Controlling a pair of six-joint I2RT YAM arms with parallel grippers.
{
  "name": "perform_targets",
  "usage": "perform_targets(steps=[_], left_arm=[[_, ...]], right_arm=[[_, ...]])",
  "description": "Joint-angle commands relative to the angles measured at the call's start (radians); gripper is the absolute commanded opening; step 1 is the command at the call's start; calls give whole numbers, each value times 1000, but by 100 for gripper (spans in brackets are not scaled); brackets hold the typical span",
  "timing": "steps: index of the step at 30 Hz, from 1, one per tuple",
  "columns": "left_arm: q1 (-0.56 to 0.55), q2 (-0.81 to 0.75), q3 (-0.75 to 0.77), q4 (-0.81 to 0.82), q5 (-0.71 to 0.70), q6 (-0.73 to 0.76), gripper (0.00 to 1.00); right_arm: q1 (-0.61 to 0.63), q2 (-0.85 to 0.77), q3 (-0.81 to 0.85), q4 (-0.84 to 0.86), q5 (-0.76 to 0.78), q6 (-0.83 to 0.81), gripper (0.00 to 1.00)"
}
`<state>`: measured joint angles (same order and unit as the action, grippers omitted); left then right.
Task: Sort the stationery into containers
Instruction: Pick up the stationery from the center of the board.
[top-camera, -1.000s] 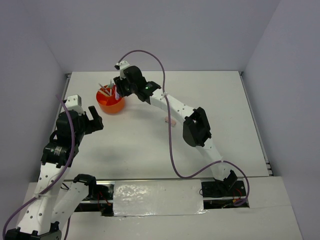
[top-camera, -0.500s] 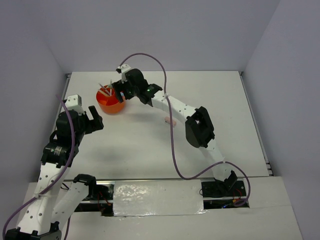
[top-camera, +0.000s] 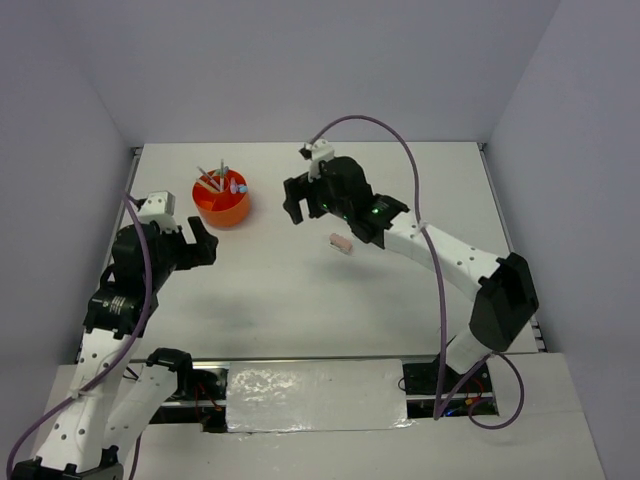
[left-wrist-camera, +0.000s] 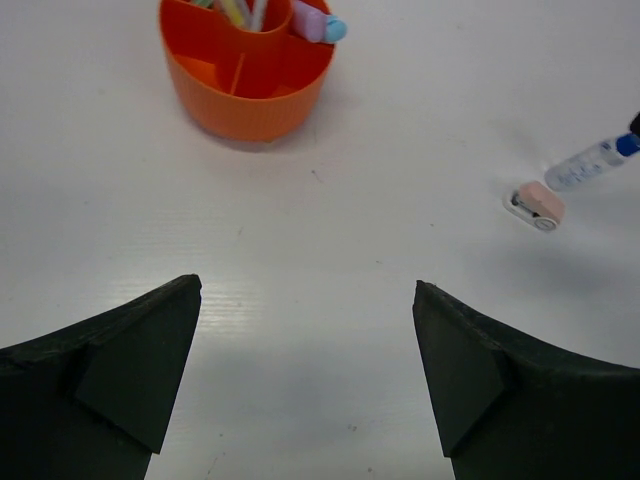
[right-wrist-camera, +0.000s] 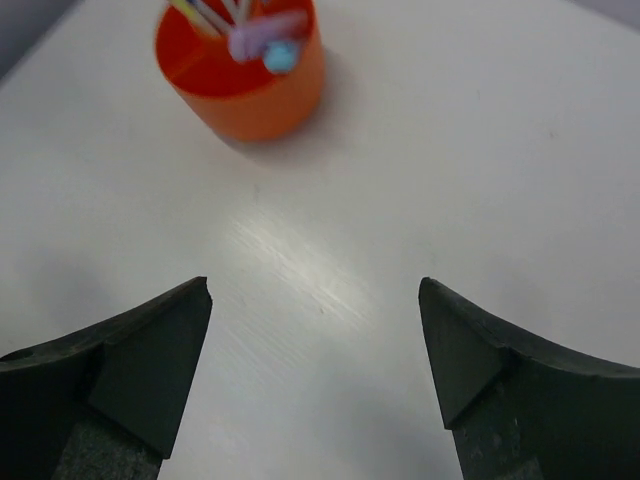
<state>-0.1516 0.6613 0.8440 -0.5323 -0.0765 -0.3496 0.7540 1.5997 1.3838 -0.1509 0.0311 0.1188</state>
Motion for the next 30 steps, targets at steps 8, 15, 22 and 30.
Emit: perform_targets(steps=[8, 15, 22, 30], left_arm=[[-6, 66, -29, 127, 340, 57, 99], [-36, 93, -31, 126, 374, 69, 99], [-60, 95, -28, 117, 348, 74, 99], [-62, 90, -26, 114, 342, 74, 99]], right_arm=[[-36, -152, -387, 2, 53, -99, 61], [-91, -60, -376, 13, -3, -223, 52], [-134, 69, -281, -21, 15, -303, 61], [-145, 241, -141, -98, 27, -389, 60]])
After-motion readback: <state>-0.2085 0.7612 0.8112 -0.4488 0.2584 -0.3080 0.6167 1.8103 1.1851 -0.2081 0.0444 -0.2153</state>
